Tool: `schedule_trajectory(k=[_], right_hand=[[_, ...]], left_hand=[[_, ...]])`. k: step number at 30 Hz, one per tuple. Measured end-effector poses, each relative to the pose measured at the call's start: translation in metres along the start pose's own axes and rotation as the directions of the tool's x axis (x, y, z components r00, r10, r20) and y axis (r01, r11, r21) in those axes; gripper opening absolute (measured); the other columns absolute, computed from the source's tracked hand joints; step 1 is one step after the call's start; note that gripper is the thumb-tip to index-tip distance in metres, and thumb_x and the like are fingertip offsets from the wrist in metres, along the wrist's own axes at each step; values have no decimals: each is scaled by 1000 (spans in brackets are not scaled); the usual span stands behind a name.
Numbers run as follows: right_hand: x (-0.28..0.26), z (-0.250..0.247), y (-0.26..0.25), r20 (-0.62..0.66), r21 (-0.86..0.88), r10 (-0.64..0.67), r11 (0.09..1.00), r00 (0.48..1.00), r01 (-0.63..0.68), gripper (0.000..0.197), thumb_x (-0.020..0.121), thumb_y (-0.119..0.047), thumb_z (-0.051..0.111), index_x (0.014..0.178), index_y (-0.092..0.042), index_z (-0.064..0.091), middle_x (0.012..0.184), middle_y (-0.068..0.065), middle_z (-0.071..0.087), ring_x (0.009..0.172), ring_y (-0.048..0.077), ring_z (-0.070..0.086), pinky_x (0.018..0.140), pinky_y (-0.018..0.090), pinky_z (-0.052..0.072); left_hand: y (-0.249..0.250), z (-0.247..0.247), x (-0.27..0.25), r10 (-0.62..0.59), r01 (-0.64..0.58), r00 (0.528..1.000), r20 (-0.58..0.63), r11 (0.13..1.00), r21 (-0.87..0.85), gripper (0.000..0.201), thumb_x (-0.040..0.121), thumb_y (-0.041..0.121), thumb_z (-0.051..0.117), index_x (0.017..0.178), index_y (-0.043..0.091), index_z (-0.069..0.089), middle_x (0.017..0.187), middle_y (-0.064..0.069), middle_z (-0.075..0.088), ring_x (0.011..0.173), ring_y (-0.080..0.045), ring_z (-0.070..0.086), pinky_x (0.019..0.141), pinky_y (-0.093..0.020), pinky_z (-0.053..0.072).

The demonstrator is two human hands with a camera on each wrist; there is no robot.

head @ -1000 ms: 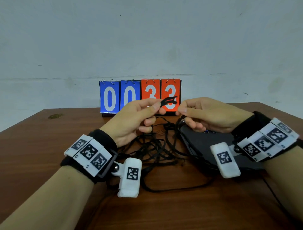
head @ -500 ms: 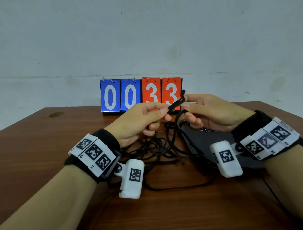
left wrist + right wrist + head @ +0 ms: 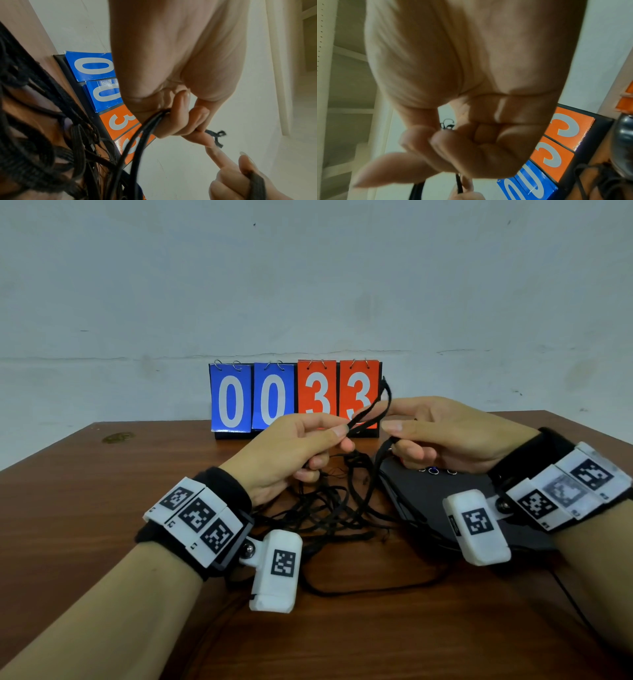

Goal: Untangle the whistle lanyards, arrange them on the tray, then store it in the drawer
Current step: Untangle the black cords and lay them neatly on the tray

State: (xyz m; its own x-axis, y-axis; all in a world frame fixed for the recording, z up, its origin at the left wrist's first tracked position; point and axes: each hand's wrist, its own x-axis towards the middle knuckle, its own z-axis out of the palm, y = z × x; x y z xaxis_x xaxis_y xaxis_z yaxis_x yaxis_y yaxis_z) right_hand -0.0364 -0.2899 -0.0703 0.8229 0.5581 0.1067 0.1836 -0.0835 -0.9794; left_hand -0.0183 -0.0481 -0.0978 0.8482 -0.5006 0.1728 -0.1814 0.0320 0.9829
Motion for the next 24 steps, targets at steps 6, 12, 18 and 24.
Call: schedule_trajectory(k=[6, 12, 18, 24], right_hand=[[3, 3, 1, -64, -4, -22, 1000, 998, 22, 36, 92, -23, 61, 126, -14, 65, 57, 0, 51, 46, 8, 37, 48, 18, 34], [7, 2, 0, -196, 68, -61, 995, 979, 76, 17, 97, -19, 53, 105, -5, 57, 58, -1, 51, 45, 6, 38, 47, 18, 34], [6, -13, -3, -353, 195, -88, 967, 932, 165, 16, 93, -24, 58, 91, -10, 65, 62, 0, 56, 48, 5, 46, 47, 15, 42], [0, -27, -5, -376, 220, -58, 964, 925, 150, 13, 88, -24, 62, 88, -12, 67, 65, 0, 62, 50, 5, 50, 47, 14, 44]], left_hand=[[-1, -1, 1, -23, 23, 1000, -12, 1000, 18, 18, 102, 16, 60, 116, 10, 69, 86, 1, 70, 52, -3, 40, 40, -13, 32], [0, -1, 0, -34, 34, 999, -8, 998, 45, 16, 101, 17, 61, 113, 10, 69, 88, 0, 70, 51, -3, 40, 40, -13, 32], [2, -4, -1, -42, 44, 999, -32, 997, 64, 14, 103, 23, 59, 97, 16, 69, 77, 2, 61, 46, -4, 33, 41, -16, 26], [3, -7, 1, -46, 42, 994, -96, 998, -44, 24, 103, 25, 58, 116, 7, 68, 68, 2, 53, 46, -5, 34, 42, -16, 30]])
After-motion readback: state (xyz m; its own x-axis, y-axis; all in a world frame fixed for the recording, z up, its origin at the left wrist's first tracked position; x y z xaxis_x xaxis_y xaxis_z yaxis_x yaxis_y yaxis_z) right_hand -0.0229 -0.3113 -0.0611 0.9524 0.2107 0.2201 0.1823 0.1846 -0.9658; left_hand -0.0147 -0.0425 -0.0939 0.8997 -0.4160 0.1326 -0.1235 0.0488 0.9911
